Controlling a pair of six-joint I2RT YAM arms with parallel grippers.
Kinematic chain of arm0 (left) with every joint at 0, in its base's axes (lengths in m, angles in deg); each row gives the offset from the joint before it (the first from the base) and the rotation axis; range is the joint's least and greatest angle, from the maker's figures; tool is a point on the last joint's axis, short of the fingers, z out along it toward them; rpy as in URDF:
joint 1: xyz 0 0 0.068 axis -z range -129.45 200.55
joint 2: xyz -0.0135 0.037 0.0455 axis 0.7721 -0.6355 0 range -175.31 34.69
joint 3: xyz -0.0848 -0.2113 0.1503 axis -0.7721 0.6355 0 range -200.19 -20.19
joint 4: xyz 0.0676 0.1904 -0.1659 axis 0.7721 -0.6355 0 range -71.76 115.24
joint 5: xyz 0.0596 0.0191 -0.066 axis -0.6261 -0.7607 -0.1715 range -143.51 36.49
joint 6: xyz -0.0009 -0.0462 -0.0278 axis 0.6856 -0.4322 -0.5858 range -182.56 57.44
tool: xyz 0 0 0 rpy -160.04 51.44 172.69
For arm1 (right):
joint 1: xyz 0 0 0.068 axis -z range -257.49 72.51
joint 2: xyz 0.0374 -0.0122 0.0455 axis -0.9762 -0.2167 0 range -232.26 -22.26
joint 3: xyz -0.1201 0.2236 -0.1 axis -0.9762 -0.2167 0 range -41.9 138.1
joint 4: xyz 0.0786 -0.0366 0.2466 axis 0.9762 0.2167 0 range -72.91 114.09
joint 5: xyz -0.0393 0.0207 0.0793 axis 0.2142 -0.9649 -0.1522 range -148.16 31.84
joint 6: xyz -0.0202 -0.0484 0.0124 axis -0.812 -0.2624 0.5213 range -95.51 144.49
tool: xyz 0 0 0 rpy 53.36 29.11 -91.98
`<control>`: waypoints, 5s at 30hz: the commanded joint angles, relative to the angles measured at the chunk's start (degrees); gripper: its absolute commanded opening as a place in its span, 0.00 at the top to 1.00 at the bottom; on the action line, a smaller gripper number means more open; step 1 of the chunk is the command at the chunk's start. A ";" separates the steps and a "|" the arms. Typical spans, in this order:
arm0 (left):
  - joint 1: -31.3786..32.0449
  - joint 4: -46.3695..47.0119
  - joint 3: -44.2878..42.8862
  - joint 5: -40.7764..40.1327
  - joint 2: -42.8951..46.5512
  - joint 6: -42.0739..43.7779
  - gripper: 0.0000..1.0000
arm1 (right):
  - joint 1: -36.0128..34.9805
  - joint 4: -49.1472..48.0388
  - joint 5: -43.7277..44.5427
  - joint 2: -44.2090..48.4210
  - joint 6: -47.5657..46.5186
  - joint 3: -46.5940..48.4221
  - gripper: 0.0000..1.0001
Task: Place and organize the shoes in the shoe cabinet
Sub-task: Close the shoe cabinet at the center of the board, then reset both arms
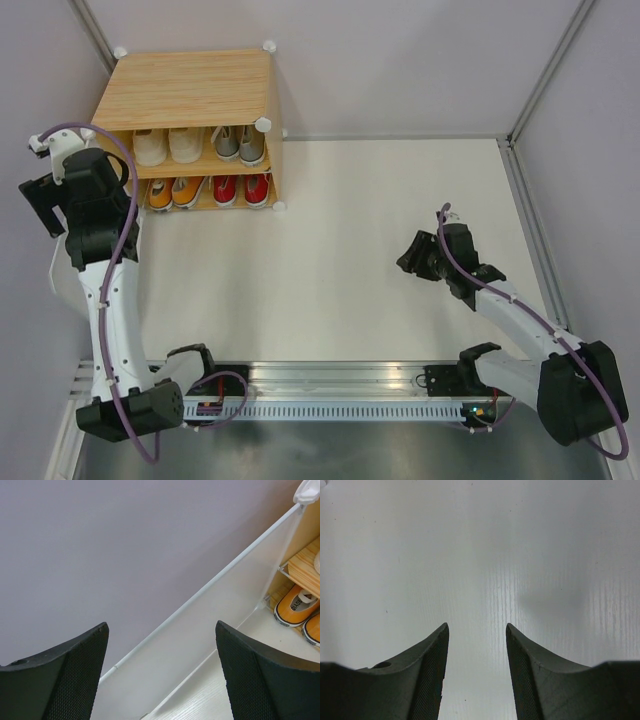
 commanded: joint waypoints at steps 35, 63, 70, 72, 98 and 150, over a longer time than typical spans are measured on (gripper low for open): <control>-5.69 2.80 7.63 74.86 -0.44 -14.00 0.07 | -1.20 0.28 5.93 0.88 -1.83 0.19 0.47; 0.37 33.03 26.79 77.36 -1.40 -31.77 0.38 | -1.29 -0.77 5.06 -0.70 -1.56 0.63 0.47; 5.91 40.33 22.84 69.45 -16.32 -33.70 0.36 | -1.20 -1.47 2.25 -2.02 -1.30 0.63 0.47; 6.44 41.13 20.48 67.95 -18.97 -34.05 0.34 | -1.21 -1.56 2.33 -2.02 -1.30 0.63 0.47; 9.96 35.69 14.92 64.08 -22.54 -29.75 0.15 | -1.29 -1.12 3.57 -0.89 -2.62 1.51 0.47; 24.02 14.94 41.12 52.04 32.43 -15.77 0.07 | -7.36 6.00 29.41 3.78 -9.48 16.01 0.25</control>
